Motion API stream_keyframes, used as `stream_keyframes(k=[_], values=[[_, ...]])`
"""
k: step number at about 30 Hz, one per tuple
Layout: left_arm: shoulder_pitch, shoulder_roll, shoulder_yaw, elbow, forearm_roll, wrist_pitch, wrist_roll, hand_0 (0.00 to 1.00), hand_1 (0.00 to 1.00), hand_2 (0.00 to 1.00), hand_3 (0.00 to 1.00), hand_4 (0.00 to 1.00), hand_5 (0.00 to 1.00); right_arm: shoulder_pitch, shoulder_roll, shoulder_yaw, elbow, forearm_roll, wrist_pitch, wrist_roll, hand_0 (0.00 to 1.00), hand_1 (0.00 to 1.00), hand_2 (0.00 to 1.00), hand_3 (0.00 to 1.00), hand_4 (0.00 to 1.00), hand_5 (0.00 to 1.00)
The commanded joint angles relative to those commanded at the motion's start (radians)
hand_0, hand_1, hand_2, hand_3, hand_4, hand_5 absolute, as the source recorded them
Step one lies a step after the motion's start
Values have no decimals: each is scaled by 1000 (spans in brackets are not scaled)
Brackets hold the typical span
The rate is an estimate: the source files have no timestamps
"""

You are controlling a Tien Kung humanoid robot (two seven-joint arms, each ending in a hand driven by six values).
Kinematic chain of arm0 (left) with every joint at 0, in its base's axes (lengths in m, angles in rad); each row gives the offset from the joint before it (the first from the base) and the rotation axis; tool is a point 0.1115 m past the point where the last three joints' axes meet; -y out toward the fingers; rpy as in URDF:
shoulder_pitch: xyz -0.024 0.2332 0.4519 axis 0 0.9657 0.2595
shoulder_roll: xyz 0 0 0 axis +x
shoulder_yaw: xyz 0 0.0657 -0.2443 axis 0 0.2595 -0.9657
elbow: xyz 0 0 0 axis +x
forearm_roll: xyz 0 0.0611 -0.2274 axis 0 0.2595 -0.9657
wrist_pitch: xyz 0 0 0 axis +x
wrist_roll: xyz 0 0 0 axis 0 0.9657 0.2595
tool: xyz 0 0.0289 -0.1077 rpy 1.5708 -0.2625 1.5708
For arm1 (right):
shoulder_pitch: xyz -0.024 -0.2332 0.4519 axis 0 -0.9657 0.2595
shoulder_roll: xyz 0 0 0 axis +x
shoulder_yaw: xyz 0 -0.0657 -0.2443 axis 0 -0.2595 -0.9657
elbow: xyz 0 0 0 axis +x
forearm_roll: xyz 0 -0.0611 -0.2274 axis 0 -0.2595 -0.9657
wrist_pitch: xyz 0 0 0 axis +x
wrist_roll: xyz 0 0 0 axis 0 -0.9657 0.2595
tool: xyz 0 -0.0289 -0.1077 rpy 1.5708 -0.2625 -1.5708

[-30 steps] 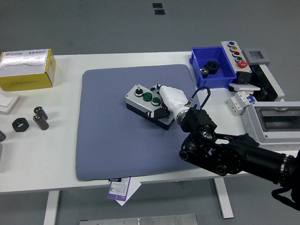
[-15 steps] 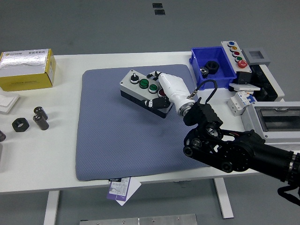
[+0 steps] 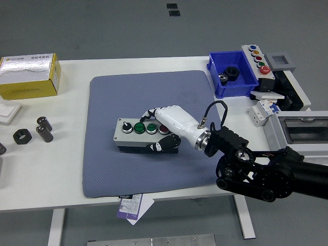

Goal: Pick up the button,place it on the desk,press the button,press the button

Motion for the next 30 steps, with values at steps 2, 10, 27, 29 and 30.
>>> stream_keyframes(k=[2, 10, 27, 29, 30], values=[[0, -1, 8, 1, -7, 0, 0, 631, 520, 518, 686, 737, 188, -1, 0, -15, -14, -7, -6, 12, 250, 329, 336, 325, 59, 2], [-1, -1, 17, 2, -12, -1, 0, 631, 520, 518, 686, 738, 189, -5, 1, -33, -59, 9, 5, 45, 284, 346, 340, 332, 83, 2], [-1, -2, 11, 2, -3, -1, 1, 632, 520, 518, 686, 738, 192, -19, -21, -7, -66, 138, 21, 104, 689, 733, 897, 984, 327, 2], [0, -2, 11, 1, -3, -1, 2, 632, 520, 518, 686, 738, 192, -17, -26, -8, -63, 150, 22, 110, 689, 733, 897, 984, 327, 2], [0, -2, 12, 1, -3, -1, 2, 632, 520, 518, 686, 739, 193, -16, -28, -8, -60, 156, 22, 113, 699, 757, 935, 998, 385, 2]])
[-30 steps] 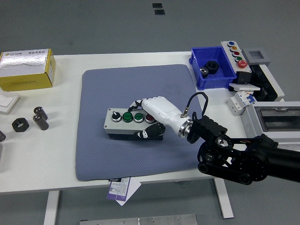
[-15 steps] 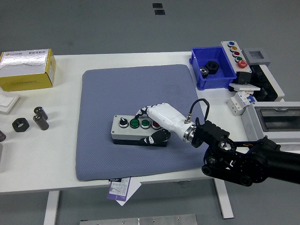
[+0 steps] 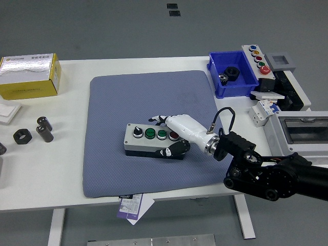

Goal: Pick up the button,place it on the desk,press the button,press the button

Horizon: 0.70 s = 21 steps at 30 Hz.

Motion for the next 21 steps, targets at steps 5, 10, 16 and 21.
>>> stream_keyframes(k=[5, 10, 16, 21], values=[[1, 1, 2, 0, -2, 0, 0, 632, 520, 518, 686, 739, 193, 6, -10, 1, 14, 33, 7, 10, 699, 757, 935, 998, 385, 2], [1, 1, 1, 0, 0, 0, 0, 632, 520, 518, 686, 738, 192, 9, -20, 8, 26, 86, 27, 23, 702, 765, 941, 998, 393, 2], [2, 0, 2, 0, 0, -1, 0, 632, 520, 518, 685, 738, 192, 13, -34, 18, 37, 126, 48, 38, 704, 772, 950, 998, 411, 2], [1, 0, 2, 0, -1, -1, -1, 632, 520, 518, 684, 738, 192, 17, -40, 21, 44, 135, 56, 46, 709, 779, 955, 998, 426, 2]])
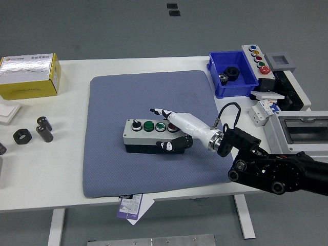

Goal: Pick up the button,place it on the desk,press the button,press the button

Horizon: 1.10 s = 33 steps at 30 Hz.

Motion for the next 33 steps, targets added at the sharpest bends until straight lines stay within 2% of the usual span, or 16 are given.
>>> stream_keyframes(k=[17, 24, 33], values=[[0, -2, 7, 2, -6, -1, 0, 632, 520, 518, 678, 737, 189, 31, -39, -13, 31, -7, 31, 19, 728, 788, 969, 998, 448, 2], [0, -3, 5, 1, -5, -3, 0, 630, 519, 517, 676, 736, 187, 46, -64, -15, 59, 38, 49, 16, 741, 811, 995, 998, 460, 2], [0, -4, 8, 2, -7, -3, 0, 630, 518, 512, 667, 733, 184, 49, -72, -1, 58, 80, 88, 20, 753, 829, 998, 998, 473, 2]])
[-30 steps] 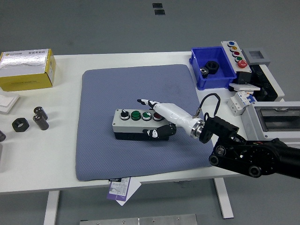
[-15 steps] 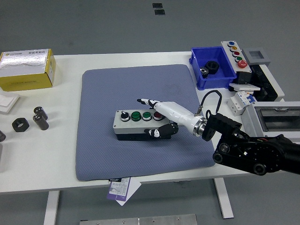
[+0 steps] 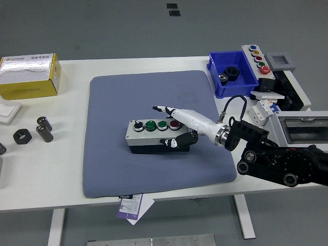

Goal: Pick up the button,place it on the desk,press the button,press the button

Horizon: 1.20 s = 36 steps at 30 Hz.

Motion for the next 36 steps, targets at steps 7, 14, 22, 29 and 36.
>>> stream_keyframes(k=[7, 14, 22, 29, 36], values=[[0, -1, 6, 1, -6, -1, 0, 630, 517, 510, 664, 728, 178, 1, -1, 8, -3, 12, 24, 8, 850, 890, 998, 998, 504, 2], [0, -1, 8, 1, -6, -1, 0, 629, 517, 509, 660, 727, 179, 1, -6, 17, -6, 10, 33, 13, 991, 982, 998, 998, 706, 2], [0, 0, 10, 2, -7, -1, 0, 629, 515, 509, 655, 726, 178, 0, -15, 26, 3, 14, 45, 6, 998, 998, 998, 998, 759, 2], [0, -2, 10, 2, -7, -2, 0, 628, 515, 507, 654, 725, 177, -11, -76, 85, 81, 94, 76, 10, 998, 998, 998, 998, 788, 2], [2, -5, 2, 2, -2, -1, -1, 628, 513, 506, 649, 721, 172, -84, -215, 240, 250, 41, 39, -125, 998, 998, 998, 998, 817, 31]])
